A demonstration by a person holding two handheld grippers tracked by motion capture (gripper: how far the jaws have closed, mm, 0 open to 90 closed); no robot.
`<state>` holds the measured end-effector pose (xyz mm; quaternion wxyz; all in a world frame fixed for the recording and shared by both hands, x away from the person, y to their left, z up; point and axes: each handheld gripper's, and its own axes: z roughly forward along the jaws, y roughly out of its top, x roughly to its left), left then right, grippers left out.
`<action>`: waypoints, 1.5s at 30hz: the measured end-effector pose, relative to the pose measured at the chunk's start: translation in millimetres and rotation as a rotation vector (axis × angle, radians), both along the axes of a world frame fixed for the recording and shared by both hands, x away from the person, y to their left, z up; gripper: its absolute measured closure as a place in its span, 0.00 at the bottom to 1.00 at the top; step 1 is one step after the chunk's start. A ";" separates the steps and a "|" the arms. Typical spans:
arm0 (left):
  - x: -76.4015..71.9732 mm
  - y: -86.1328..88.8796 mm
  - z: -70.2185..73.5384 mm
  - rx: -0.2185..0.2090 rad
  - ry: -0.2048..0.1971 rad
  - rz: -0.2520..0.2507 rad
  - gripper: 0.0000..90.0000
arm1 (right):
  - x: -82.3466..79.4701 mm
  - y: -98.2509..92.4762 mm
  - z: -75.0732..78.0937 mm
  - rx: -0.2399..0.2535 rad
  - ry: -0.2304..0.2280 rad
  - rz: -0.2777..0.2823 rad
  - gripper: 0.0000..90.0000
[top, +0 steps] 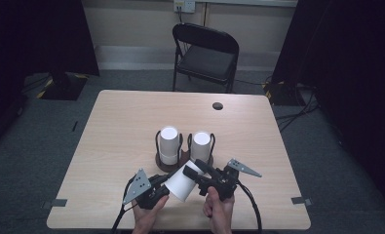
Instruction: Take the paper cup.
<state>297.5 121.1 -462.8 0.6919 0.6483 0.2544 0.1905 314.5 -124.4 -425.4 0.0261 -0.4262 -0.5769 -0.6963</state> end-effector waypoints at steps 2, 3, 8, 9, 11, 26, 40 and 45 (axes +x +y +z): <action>-0.4 -0.1 -0.3 0.008 0.003 -0.004 0.96 | -1.1 -1.0 0.2 -0.009 -0.015 -0.003 0.25; -0.4 0.0 -0.7 0.013 0.006 -0.007 0.96 | -1.7 -1.6 0.5 -0.011 -0.023 -0.008 0.24; 0.9 3.4 -3.5 0.022 0.043 -0.017 0.96 | -3.7 -6.3 0.9 -0.023 -0.055 -0.013 0.22; 1.7 4.7 -3.4 0.022 0.052 -0.028 0.96 | -4.3 -7.2 1.0 -0.029 -0.062 -0.018 0.22; 2.4 7.5 -2.5 0.035 0.062 -0.026 0.96 | -5.3 -8.7 0.9 -0.037 -0.082 -0.030 0.22; 8.8 22.0 6.6 0.075 0.111 0.011 0.96 | -9.6 -12.9 1.7 -0.132 -0.171 -0.067 0.17; 11.5 29.4 15.7 0.195 0.124 0.006 0.96 | -19.3 -11.8 5.5 -0.293 -0.254 -0.125 0.15; 14.2 31.0 18.0 0.221 0.146 0.006 0.97 | -24.0 -11.5 4.5 -0.337 -0.277 -0.123 0.16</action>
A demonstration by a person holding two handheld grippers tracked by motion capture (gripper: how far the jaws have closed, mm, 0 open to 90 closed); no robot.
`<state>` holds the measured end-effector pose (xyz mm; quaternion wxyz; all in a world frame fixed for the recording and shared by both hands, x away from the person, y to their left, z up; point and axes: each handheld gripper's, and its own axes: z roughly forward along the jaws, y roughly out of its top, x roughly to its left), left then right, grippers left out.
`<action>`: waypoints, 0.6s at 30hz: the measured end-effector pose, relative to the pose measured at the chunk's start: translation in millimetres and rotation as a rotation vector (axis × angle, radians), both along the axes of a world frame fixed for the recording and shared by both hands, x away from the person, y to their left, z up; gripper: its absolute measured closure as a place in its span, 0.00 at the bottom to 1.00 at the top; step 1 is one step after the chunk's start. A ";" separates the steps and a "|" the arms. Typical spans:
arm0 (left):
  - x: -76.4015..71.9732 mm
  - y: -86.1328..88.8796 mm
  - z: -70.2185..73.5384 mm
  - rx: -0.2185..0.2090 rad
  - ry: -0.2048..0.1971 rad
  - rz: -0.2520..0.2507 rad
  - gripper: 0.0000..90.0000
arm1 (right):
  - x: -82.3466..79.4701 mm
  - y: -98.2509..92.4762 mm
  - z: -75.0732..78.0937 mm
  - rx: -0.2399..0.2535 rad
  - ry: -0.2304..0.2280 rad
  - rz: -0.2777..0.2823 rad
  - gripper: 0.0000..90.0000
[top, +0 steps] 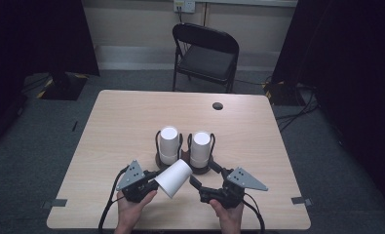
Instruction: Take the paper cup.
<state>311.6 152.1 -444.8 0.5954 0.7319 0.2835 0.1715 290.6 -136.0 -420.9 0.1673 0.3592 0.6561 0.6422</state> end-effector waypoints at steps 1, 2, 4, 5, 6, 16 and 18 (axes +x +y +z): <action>0.8 0.2 0.4 0.008 0.006 -0.006 0.97 | -0.9 -0.1 -0.5 -0.008 0.000 0.000 0.16; 1.2 0.0 0.8 0.014 0.014 0.000 0.97 | -1.6 -0.5 -1.3 -0.016 -0.002 0.000 0.16; 2.3 -0.5 1.2 0.026 0.028 -0.003 0.97 | -2.5 -1.6 -2.6 -0.032 -0.007 0.001 0.16; 3.0 -0.8 1.4 0.033 0.035 -0.005 0.97 | -3.2 -2.1 -3.3 -0.036 -0.008 0.000 0.16; 3.1 -1.4 1.2 0.028 0.045 -0.013 0.97 | -4.4 -2.3 -3.7 -0.047 -0.010 -0.004 0.16; 3.5 -10.0 8.3 0.136 0.089 -0.046 0.97 | -12.3 0.4 -9.4 -0.164 -0.039 0.016 0.17; 4.7 -10.6 9.4 0.138 0.100 -0.052 0.97 | -15.0 0.3 -10.0 -0.180 -0.066 0.009 0.21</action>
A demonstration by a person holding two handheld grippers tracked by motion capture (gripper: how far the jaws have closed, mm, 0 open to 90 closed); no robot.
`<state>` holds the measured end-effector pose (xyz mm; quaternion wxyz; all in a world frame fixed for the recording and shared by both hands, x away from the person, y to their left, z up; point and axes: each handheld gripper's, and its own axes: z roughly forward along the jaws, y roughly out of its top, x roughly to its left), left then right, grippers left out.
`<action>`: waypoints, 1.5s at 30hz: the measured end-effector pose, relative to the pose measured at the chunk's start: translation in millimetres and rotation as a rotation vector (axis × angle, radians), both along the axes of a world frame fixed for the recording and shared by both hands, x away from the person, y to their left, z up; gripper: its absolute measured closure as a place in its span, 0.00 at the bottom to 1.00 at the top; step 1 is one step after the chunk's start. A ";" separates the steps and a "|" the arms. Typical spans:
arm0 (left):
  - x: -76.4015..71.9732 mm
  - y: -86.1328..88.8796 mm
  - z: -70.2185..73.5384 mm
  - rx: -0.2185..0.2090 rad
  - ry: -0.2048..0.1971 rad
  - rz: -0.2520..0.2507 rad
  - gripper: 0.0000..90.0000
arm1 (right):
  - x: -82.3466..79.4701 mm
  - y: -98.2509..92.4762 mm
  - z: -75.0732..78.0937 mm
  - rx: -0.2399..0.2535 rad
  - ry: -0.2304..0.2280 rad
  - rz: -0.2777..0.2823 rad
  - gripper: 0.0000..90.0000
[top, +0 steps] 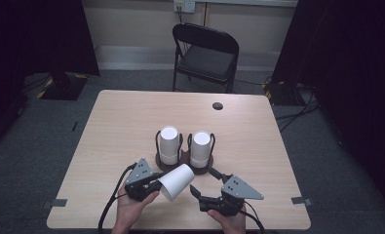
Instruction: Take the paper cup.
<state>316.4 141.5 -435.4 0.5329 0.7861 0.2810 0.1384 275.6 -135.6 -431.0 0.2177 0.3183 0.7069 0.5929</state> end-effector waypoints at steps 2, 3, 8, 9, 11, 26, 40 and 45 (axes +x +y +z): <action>0.9 -1.1 1.4 0.020 0.012 -0.003 0.97 | -1.7 -0.3 -0.1 -0.015 -0.011 0.009 0.21; 1.5 -1.4 2.0 0.027 0.020 -0.005 0.97 | -2.0 -0.3 -0.3 -0.026 -0.014 0.011 0.21; 6.0 -4.8 5.9 0.059 0.064 -0.025 0.97 | -3.5 3.7 -2.3 -0.092 -0.035 0.037 0.22; 5.8 -5.6 6.8 0.058 0.069 -0.027 0.97 | -3.6 4.7 -2.7 -0.098 -0.038 0.041 0.23; 5.0 -6.1 9.3 0.080 0.070 -0.023 0.97 | -4.6 7.1 -3.3 -0.119 -0.050 0.053 0.23; 10.5 -11.7 16.5 0.178 0.140 -0.019 0.97 | -9.0 21.7 -12.0 -0.266 -0.057 0.102 0.17; 21.7 -20.6 9.6 0.251 0.289 -0.064 0.97 | -11.5 30.2 -21.3 -0.403 -0.109 0.156 0.20; 22.2 -25.5 5.2 0.296 0.334 -0.066 0.97 | -14.4 35.9 -22.2 -0.456 -0.131 0.201 0.19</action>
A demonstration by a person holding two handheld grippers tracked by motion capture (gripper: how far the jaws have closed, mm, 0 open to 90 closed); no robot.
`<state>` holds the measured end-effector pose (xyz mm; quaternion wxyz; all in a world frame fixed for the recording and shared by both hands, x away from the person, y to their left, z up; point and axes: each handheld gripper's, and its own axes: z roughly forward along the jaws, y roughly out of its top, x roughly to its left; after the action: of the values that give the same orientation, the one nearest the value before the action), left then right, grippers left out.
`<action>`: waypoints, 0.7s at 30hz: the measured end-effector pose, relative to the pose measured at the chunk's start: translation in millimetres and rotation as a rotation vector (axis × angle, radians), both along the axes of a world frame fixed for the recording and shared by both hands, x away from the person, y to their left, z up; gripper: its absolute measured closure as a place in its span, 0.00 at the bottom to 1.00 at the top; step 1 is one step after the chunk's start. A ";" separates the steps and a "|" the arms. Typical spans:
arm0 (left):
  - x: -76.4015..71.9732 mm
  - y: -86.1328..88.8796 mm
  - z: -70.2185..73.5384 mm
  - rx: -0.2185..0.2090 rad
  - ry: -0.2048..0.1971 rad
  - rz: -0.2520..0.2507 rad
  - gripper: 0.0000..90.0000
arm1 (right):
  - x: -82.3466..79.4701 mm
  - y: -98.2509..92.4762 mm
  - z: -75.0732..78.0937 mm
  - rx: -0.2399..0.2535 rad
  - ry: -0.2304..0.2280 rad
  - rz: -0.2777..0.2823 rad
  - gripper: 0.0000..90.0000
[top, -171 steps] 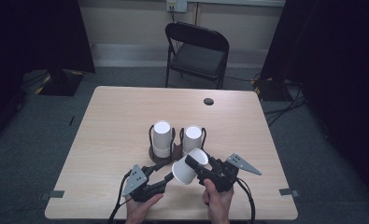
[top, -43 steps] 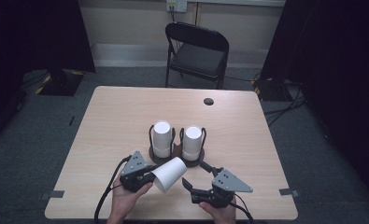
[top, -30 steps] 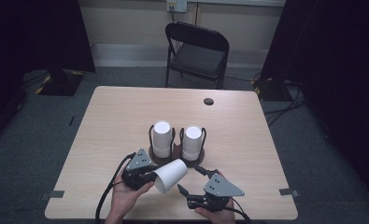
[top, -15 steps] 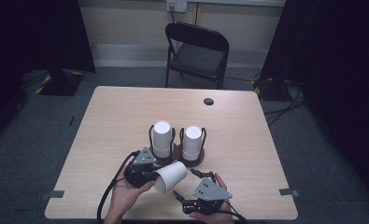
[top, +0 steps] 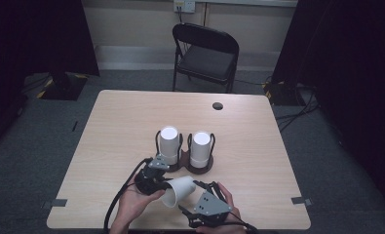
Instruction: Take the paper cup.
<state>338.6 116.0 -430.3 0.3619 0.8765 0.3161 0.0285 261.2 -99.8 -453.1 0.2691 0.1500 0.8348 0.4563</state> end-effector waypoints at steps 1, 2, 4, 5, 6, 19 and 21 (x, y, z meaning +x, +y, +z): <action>0.1 -1.0 -0.2 0.002 0.010 -0.006 0.97 | -1.7 2.1 -0.3 -0.011 -0.009 -0.001 0.19; 0.4 -1.9 -0.3 0.005 0.012 -0.014 0.97 | -3.5 4.7 -1.0 -0.028 -0.023 0.001 0.19; 0.5 -4.5 0.7 0.017 0.024 -0.032 0.97 | -3.0 8.2 -3.0 -0.041 -0.018 0.013 0.19; 0.5 -5.2 1.0 0.024 0.025 -0.031 0.97 | -2.2 9.2 -3.8 -0.044 -0.025 0.008 0.19; 0.9 -5.1 1.7 0.035 0.028 -0.036 0.97 | -1.4 9.9 -4.2 -0.047 -0.029 0.014 0.19; 5.8 -9.4 4.6 0.046 0.075 -0.078 0.97 | 4.5 23.5 -1.0 -0.113 -0.062 0.066 0.15; 4.9 -11.7 4.0 0.032 0.081 -0.078 0.97 | 4.8 27.0 -1.7 -0.125 -0.076 0.066 0.15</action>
<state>343.5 104.2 -426.3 0.3354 0.8944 0.2955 -0.0161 265.9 -72.8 -454.9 0.2944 0.0877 0.8552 0.4175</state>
